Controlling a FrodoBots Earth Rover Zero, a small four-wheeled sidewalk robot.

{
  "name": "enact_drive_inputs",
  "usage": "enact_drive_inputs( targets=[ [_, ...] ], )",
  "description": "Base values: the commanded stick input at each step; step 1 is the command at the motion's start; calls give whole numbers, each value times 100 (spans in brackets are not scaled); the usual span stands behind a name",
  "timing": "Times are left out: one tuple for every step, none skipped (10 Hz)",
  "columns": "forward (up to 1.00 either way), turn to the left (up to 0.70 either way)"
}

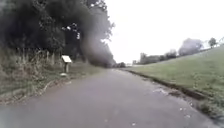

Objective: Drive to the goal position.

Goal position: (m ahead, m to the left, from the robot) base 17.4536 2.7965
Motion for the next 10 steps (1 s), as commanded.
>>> enact_drive_inputs(
  targets=[
    [70,0],
    [70,0],
    [70,0],
    [70,0],
    [70,0],
    [70,0],
    [70,0],
    [70,0],
    [70,0],
    [70,0]
  ],
)
